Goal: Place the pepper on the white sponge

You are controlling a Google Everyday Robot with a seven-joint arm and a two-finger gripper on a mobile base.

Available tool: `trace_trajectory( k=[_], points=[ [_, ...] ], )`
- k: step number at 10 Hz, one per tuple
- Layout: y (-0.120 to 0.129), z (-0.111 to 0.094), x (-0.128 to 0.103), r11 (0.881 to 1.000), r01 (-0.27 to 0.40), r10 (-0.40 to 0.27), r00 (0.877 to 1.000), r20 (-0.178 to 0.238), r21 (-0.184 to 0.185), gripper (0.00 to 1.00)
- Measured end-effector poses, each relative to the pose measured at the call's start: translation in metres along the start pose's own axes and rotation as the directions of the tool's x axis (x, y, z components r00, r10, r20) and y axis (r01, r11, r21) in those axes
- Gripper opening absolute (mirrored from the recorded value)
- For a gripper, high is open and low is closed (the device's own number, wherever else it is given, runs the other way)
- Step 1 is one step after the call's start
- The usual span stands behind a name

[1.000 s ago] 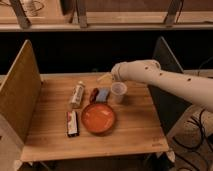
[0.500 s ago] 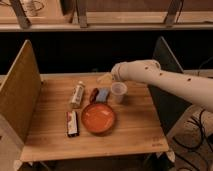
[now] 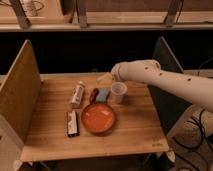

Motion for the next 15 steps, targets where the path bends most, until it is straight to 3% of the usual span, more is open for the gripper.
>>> trace_trajectory(
  k=[6, 8, 10, 12, 15],
  points=[
    [-0.003, -0.001, -0.001, 1.000, -0.004, 0.004, 1.000, 0.003, 0.009, 0.80],
    [-0.016, -0.004, 0.003, 0.998, -0.030, 0.030, 1.000, 0.003, 0.052, 0.80],
    [-0.036, -0.010, 0.011, 0.990, -0.077, 0.078, 0.997, -0.005, 0.119, 0.80],
    [-0.054, -0.015, 0.025, 0.969, -0.147, 0.156, 0.987, -0.032, 0.197, 0.80],
    [-0.039, -0.003, 0.036, 0.952, -0.212, 0.237, 0.967, -0.094, 0.222, 0.80]
  ],
)
